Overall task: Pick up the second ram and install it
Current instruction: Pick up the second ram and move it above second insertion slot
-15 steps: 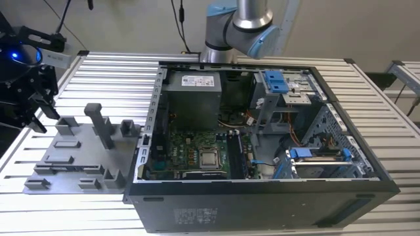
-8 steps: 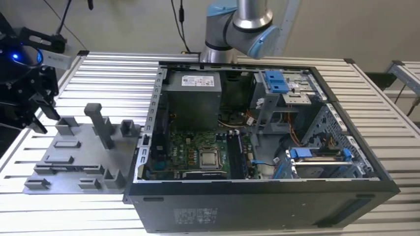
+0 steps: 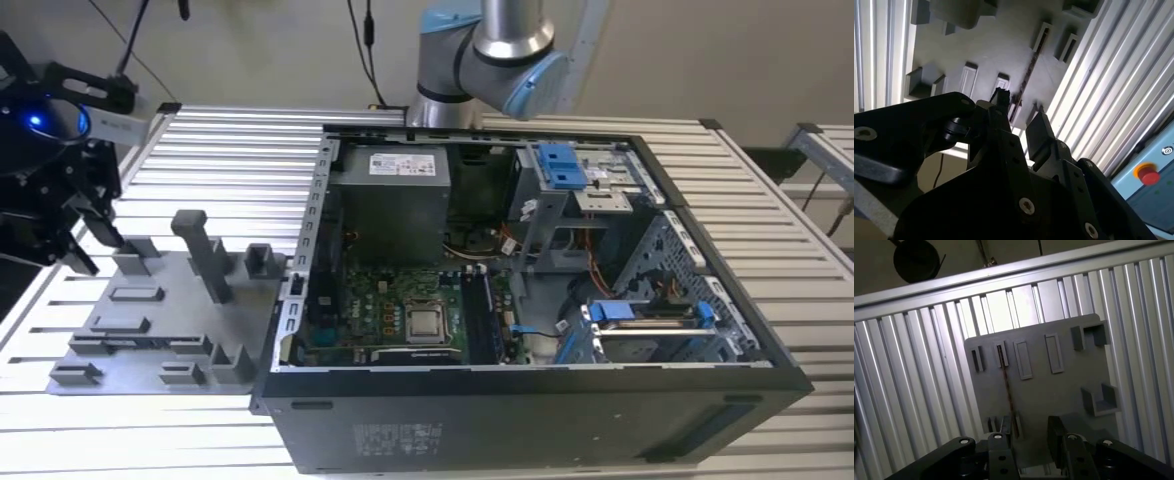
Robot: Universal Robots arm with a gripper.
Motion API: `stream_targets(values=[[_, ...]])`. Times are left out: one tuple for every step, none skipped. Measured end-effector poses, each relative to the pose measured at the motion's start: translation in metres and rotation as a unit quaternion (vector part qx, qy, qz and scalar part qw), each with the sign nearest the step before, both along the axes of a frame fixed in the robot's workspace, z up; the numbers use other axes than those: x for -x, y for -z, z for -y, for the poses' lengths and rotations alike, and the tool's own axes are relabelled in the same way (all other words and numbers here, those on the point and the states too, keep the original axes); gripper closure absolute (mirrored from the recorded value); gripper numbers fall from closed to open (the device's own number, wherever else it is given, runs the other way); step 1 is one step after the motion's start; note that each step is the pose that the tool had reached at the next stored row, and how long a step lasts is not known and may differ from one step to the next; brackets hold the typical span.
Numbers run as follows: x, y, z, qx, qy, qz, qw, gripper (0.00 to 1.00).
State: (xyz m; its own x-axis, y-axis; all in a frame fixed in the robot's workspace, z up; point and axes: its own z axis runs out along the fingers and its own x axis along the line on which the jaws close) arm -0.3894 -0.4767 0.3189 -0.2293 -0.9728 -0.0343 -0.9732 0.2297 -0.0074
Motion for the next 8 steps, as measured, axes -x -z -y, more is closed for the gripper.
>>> stream_targets(values=[[0.0, 0.0006, 0.0, 0.0, 0.0, 0.0, 1.0, 0.58], [0.0, 0.0011, 0.0, 0.0, 0.0, 0.0, 1.0, 0.58], [0.0, 0.0017, 0.0, 0.0, 0.0, 0.0, 1.0, 0.58], [0.0, 0.0023, 0.0, 0.0, 0.0, 0.0, 1.0, 0.58], [0.0, 0.0029, 0.0, 0.0, 0.0, 0.0, 1.0, 0.58], [0.0, 0.0034, 0.0, 0.0, 0.0, 0.0, 1.0, 0.58], [0.0, 0.0039, 0.0, 0.0, 0.0, 0.0, 1.0, 0.58], [0.0, 0.0045, 0.0, 0.0, 0.0, 0.0, 1.0, 0.58]])
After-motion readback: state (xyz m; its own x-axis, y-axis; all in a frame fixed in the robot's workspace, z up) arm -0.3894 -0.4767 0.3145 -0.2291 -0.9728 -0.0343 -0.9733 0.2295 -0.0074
